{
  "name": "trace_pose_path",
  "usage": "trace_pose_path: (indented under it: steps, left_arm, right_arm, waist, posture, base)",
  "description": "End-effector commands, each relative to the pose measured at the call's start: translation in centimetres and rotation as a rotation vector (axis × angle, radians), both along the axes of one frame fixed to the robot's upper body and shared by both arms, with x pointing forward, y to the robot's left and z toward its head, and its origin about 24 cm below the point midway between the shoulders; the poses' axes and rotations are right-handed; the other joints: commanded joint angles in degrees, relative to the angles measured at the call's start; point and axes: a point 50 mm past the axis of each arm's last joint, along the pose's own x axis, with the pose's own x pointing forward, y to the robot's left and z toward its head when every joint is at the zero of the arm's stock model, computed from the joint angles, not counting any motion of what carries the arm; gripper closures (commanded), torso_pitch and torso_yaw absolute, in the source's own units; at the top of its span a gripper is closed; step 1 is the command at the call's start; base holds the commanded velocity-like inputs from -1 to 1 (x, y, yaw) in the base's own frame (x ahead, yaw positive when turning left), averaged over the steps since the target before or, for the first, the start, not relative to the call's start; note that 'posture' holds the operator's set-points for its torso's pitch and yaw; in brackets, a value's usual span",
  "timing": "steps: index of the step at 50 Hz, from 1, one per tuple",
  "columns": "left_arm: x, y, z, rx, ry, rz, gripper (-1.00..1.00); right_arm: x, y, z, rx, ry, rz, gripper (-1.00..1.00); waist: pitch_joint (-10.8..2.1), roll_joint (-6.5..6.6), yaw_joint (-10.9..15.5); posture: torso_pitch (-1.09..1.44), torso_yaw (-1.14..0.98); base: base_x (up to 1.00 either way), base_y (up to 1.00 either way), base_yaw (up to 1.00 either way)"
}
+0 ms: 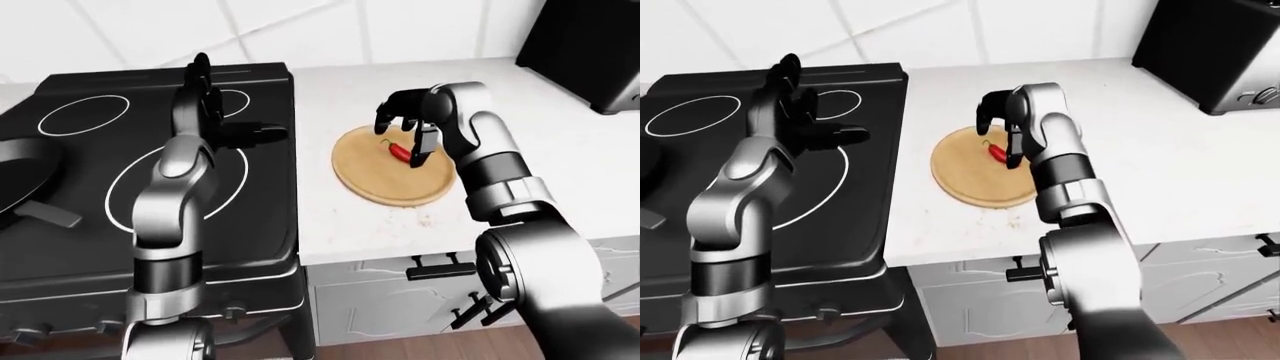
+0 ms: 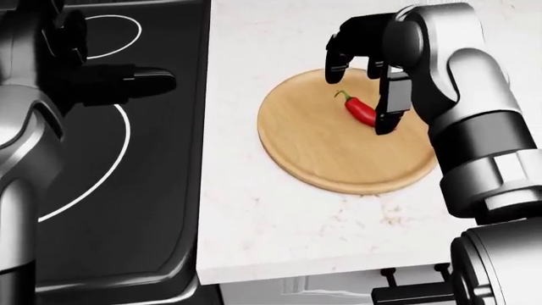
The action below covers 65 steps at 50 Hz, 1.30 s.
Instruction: Pick the chili pepper from the plate and place it in the pan.
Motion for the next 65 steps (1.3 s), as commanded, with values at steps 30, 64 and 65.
trace_pose_path:
  steps: [30,64,65]
  left_arm:
    - [-0.4,0.0,2.3,0.004,-0.105,-0.001,-1.0]
    - [-0.4,0.0,2.3,0.005,-0.105,-0.001,-1.0]
    - [-0.4,0.0,2.3,0.006,-0.104,-0.001,-1.0]
  right_arm:
    - [0.2,0.2,1.4,0.005,-0.085,-0.005,-0.02]
    - [0.3,0.4,1.2,-0.002,-0.08,-0.002,0.46]
    - [0.2,0.5,1.3,-0.002,-0.08,-0.001,0.47]
  waist:
    - [-1.92,-0.08,0.17]
    - [-2.02,-0.07,0.13]
    - [-2.03,-0.07,0.13]
  posture:
    - [0.0,0.0]
    - [0.0,0.0]
    - [0.0,0.0]
  base:
    - [0.0,0.0,0.0]
    - [0.0,0.0,0.0]
    - [0.0,0.0,0.0]
